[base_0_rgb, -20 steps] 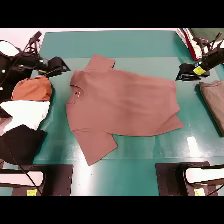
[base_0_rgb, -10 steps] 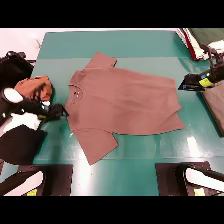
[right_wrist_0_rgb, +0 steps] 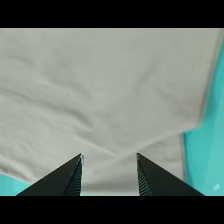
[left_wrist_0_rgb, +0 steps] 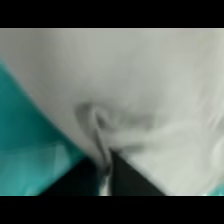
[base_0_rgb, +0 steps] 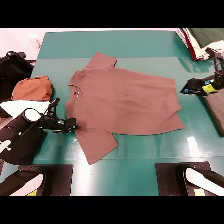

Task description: Fold the shirts.

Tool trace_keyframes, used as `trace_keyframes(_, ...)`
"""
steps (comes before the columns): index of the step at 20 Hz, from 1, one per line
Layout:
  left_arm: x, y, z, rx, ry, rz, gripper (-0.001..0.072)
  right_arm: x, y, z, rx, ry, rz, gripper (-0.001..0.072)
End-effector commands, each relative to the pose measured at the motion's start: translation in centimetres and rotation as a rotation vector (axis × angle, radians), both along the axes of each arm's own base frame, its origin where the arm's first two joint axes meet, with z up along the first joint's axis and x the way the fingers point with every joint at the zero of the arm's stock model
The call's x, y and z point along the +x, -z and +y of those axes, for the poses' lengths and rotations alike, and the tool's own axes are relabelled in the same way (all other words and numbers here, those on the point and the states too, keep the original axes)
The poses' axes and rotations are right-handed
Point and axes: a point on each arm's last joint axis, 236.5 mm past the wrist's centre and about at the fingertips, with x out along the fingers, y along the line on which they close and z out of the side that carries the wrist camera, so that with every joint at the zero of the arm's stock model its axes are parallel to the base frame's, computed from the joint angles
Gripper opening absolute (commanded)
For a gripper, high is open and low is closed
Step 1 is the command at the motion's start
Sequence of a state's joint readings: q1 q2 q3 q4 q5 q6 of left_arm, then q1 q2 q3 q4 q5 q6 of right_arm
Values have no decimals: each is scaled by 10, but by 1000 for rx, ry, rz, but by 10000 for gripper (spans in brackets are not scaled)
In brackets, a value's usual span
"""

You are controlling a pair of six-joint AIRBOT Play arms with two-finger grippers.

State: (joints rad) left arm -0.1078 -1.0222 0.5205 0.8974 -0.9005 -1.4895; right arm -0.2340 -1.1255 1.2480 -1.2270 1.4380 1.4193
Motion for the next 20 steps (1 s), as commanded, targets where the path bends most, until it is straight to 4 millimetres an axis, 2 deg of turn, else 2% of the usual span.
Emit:
trace_keyframes(1, 13, -12, -4, 10, 4, -48, 24, -23, 9, -29, 8, 70, 72, 385)
trace_keyframes(2, 19, -20, -4, 16, 18, -67, 25, -33, 21, -42, 22, 123, 104, 384)
trace_keyframes(4, 28, -36, -5, 22, 57, -107, 25, -65, 58, -67, 70, 252, 202, 390)
trace_keyframes(5, 31, -43, -7, 21, 72, -122, 25, -84, 81, -76, 109, 324, 260, 459)
trace_keyframes(6, 33, -47, -8, 17, 74, -130, 25, -100, 102, -79, 153, 385, 311, 524)
trace_keyframes(8, 37, -51, -8, 17, 70, -142, 25, -130, 142, -68, 271, 466, 425, 522)
trace_keyframes(10, 37, -50, -8, 17, 69, -143, 25, -133, 163, -44, 394, 477, 454, 520)
trace_keyframes(14, 37, -50, -8, 16, 69, -141, 24, -97, 180, -16, 517, 495, 367, 495)
trace_keyframes(16, 37, -50, -8, 16, 70, -140, 25, -82, 184, -9, 477, 453, 344, 413)
trace_keyframes(19, 40, -57, -8, 15, 62, -165, 23, -62, 175, 3, 422, 355, 290, 22)
trace_keyframes(20, 44, -70, -7, 16, 61, -203, 24, -54, 161, 5, 401, 306, 245, 15)
